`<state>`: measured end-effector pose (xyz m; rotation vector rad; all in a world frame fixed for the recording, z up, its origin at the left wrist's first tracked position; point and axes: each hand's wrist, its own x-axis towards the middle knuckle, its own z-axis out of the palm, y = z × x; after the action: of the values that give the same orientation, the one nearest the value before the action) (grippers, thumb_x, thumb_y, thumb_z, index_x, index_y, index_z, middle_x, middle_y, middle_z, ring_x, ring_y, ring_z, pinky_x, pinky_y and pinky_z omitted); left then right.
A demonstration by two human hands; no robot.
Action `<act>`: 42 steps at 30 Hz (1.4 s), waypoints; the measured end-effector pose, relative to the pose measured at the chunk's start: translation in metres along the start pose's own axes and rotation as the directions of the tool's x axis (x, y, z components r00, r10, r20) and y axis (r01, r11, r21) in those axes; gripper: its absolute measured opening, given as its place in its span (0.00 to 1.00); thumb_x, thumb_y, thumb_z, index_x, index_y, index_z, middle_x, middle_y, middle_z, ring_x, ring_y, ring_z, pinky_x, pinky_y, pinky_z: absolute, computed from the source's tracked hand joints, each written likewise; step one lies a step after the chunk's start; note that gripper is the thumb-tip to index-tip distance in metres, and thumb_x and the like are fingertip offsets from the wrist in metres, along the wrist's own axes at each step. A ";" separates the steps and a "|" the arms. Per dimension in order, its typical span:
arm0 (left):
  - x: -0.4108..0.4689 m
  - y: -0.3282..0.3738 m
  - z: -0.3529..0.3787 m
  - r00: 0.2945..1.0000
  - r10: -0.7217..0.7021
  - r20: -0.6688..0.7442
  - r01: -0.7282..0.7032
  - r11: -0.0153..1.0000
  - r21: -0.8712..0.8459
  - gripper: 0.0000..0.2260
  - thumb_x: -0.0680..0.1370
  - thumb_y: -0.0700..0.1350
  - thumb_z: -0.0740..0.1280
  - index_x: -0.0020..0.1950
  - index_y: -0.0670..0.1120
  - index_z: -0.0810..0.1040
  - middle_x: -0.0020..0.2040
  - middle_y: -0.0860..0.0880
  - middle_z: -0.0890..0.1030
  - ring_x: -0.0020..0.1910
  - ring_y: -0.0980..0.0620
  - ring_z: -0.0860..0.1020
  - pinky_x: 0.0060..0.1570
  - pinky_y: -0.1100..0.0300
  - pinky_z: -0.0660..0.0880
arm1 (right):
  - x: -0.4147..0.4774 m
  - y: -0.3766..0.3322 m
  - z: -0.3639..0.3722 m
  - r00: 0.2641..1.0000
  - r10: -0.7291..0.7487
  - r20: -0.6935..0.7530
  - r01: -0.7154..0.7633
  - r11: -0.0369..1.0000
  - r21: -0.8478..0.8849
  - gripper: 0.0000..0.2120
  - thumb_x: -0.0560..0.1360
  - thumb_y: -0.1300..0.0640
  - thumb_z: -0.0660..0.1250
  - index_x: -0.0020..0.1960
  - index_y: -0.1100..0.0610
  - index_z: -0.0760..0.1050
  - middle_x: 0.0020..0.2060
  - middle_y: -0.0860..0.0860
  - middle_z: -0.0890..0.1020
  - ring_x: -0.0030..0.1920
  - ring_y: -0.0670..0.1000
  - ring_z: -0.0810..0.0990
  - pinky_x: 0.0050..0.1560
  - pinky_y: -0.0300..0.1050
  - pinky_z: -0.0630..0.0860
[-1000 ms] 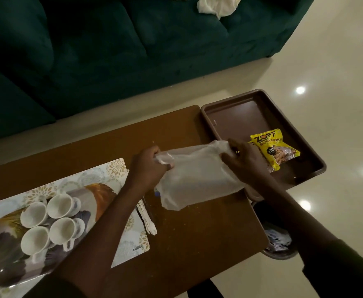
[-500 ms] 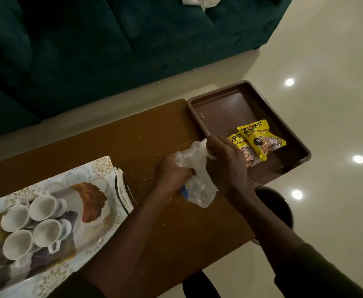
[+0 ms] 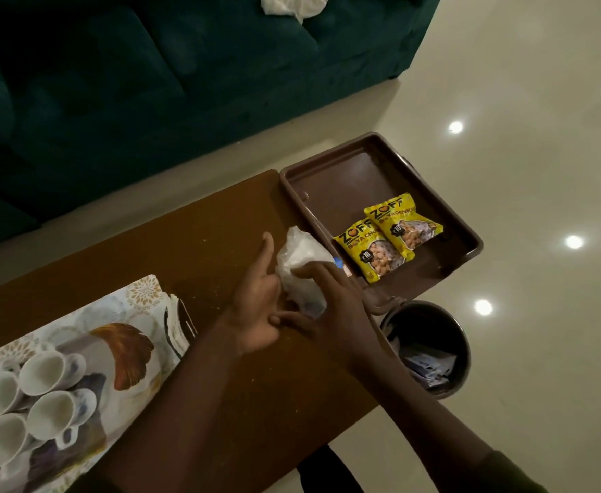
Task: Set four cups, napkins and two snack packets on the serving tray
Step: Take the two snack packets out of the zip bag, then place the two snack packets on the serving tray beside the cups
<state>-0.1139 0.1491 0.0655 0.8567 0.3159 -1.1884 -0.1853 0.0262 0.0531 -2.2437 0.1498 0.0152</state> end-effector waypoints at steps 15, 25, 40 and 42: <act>0.057 -0.046 0.014 0.940 -0.328 0.093 0.253 0.853 0.457 0.30 0.76 0.67 0.56 0.69 0.49 0.73 0.65 0.41 0.79 0.65 0.42 0.77 0.69 0.45 0.69 | -0.053 0.080 -0.024 0.974 0.199 -0.112 -0.208 0.976 -0.071 0.17 0.70 0.62 0.68 0.58 0.53 0.77 0.54 0.51 0.83 0.51 0.47 0.81 0.46 0.31 0.74; 0.100 -0.073 0.035 0.981 -0.195 -0.015 0.162 0.768 0.620 0.22 0.76 0.58 0.63 0.66 0.48 0.73 0.57 0.41 0.82 0.52 0.44 0.83 0.55 0.50 0.78 | -0.105 0.196 -0.070 0.726 0.436 -0.532 -0.580 0.804 -0.132 0.17 0.66 0.63 0.74 0.53 0.54 0.78 0.48 0.53 0.83 0.50 0.56 0.80 0.51 0.49 0.76; 0.146 -0.102 0.034 0.951 -0.310 0.016 0.247 0.788 0.564 0.22 0.72 0.57 0.67 0.62 0.48 0.76 0.45 0.45 0.85 0.45 0.47 0.84 0.48 0.57 0.79 | -0.070 0.356 -0.044 0.662 0.690 -0.292 -0.749 0.611 -0.256 0.26 0.66 0.61 0.73 0.63 0.59 0.73 0.60 0.57 0.78 0.59 0.59 0.77 0.55 0.52 0.75; 0.148 -0.103 0.034 0.962 -0.274 -0.006 0.232 0.804 0.547 0.22 0.72 0.57 0.66 0.62 0.47 0.77 0.44 0.45 0.85 0.44 0.46 0.83 0.49 0.55 0.78 | -0.074 0.357 -0.045 0.656 0.689 -0.308 -0.753 0.627 -0.200 0.19 0.68 0.63 0.70 0.59 0.59 0.75 0.56 0.56 0.80 0.55 0.58 0.78 0.50 0.48 0.76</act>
<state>-0.1581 0.0122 -0.0482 1.2911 0.0205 -1.5958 -0.3015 -0.2221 -0.1914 -2.3323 1.2568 0.2666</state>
